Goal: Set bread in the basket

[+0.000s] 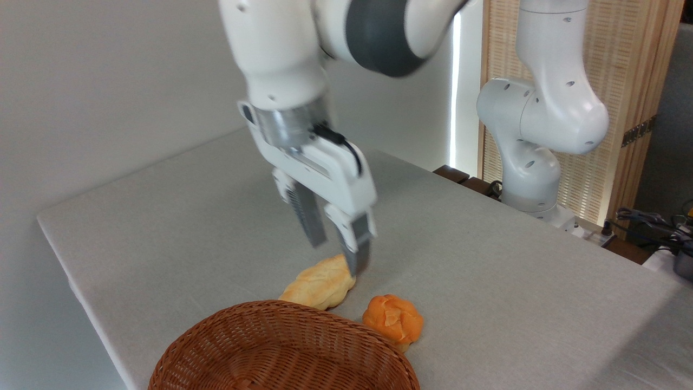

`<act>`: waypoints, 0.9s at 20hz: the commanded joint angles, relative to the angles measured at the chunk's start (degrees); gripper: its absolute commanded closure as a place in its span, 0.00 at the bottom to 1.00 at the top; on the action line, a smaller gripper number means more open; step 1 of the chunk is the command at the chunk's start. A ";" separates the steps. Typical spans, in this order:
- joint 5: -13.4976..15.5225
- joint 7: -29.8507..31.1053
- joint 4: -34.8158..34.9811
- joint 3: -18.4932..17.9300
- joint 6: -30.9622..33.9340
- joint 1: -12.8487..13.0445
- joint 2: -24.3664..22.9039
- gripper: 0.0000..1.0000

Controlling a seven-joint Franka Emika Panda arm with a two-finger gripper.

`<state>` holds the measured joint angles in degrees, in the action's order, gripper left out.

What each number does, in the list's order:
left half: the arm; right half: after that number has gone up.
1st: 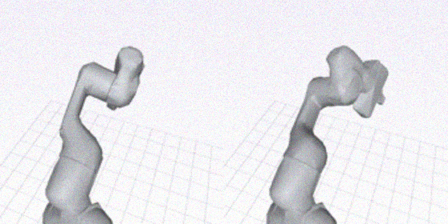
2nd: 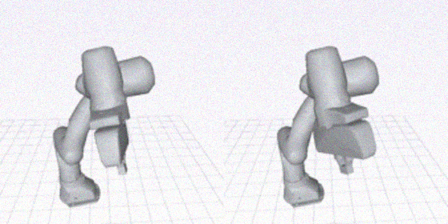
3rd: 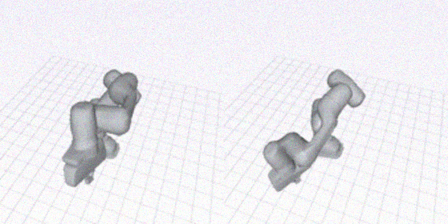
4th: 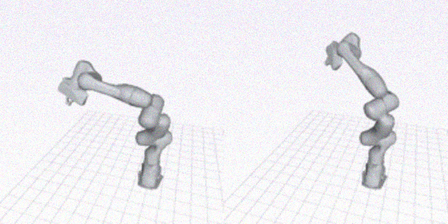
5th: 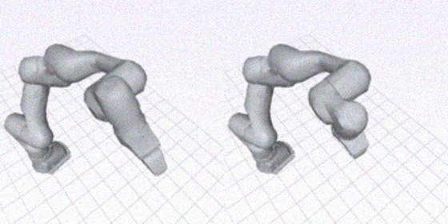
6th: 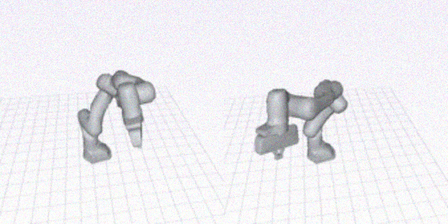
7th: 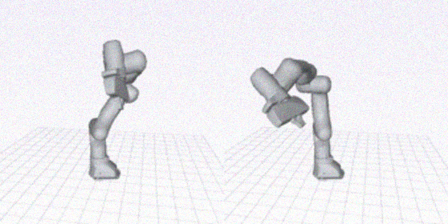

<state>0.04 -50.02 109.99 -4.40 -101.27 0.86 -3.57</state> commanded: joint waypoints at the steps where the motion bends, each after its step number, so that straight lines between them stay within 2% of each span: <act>1: -2.59 -3.32 9.01 -2.80 -5.07 0.10 -5.75 0.00; 5: -3.82 -7.37 12.25 -6.05 -10.07 0.10 -5.92 0.00; 9: -3.82 -7.38 16.13 -6.49 -15.61 0.10 -5.31 0.00; 13: -3.21 -7.37 16.57 -6.41 -16.15 0.98 -4.25 0.00; 18: -3.82 -8.34 16.57 -6.49 -17.38 0.89 -2.59 0.00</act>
<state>-2.93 -57.13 126.17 -10.52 -116.51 1.55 -7.27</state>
